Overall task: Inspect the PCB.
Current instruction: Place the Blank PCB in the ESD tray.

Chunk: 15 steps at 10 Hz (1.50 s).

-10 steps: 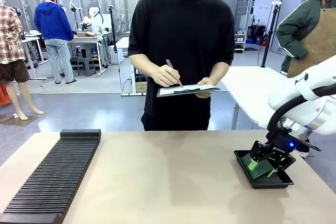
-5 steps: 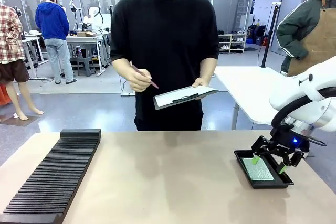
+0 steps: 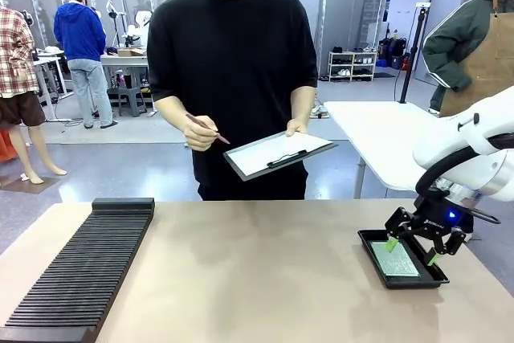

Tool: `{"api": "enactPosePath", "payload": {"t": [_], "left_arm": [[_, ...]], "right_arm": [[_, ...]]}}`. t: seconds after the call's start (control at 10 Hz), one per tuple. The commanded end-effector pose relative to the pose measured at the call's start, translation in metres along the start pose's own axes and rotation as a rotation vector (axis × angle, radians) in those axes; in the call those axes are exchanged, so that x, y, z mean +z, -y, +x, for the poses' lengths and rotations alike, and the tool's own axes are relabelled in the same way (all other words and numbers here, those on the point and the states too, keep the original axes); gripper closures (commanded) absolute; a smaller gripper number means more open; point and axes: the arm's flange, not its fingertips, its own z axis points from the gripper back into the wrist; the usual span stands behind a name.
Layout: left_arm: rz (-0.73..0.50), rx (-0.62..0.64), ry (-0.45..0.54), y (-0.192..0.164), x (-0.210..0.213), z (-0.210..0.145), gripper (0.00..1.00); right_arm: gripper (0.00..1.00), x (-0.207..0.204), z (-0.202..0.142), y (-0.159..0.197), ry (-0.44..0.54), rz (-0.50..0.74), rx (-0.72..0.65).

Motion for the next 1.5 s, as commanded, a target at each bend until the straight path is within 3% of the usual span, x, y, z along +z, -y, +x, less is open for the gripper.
{"api": "enactPosePath", "payload": {"t": [0.0,1.1,1.4], "left_arm": [[0.013,0.001,-0.012,0.001,0.003,0.002,0.00],[0.013,0.001,-0.012,0.001,0.003,0.002,0.00],[0.013,0.001,-0.012,0.001,0.003,0.002,0.00]], "right_arm": [[0.00,0.000,0.000,0.000,-0.003,0.000,0.011],[0.00,0.000,0.000,0.000,-0.001,0.000,0.000],[0.00,0.091,-0.035,-0.014,0.009,0.074,0.068]]}}
